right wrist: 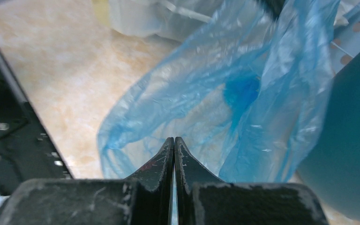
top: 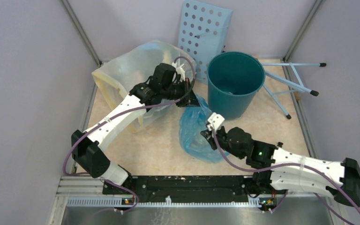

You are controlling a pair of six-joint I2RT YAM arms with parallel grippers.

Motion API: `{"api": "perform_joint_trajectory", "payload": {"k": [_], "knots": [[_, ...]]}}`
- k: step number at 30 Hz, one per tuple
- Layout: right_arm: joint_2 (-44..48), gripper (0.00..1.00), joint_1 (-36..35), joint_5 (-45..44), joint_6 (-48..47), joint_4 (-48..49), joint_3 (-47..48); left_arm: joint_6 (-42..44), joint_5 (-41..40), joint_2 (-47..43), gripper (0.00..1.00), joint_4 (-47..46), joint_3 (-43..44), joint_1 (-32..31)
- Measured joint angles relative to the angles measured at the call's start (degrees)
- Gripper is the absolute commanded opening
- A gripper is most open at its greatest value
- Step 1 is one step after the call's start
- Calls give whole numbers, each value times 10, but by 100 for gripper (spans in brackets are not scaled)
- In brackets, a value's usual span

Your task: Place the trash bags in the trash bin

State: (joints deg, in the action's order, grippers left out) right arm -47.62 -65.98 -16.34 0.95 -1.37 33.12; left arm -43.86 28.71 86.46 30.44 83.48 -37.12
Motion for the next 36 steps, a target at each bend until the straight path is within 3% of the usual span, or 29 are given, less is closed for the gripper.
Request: {"api": "perform_joint_trajectory", "payload": {"k": [10,16,21,32,36], "knots": [[-142,0,-21,-61,-106,122,-43,0,5,-7,0,7,-7,7],[-215,0,-21,-62,-93,177,-60,1,10,-20,0,11,-13,7],[-293,0,-25,-73,-89,169,-56,1,17,-27,0,13,-23,7],[-324,0,-32,-102,-90,163,-15,0,25,-27,0,15,-25,7],[-326,0,19,-60,-47,163,-16,0,35,-33,0,27,-28,7]]}}
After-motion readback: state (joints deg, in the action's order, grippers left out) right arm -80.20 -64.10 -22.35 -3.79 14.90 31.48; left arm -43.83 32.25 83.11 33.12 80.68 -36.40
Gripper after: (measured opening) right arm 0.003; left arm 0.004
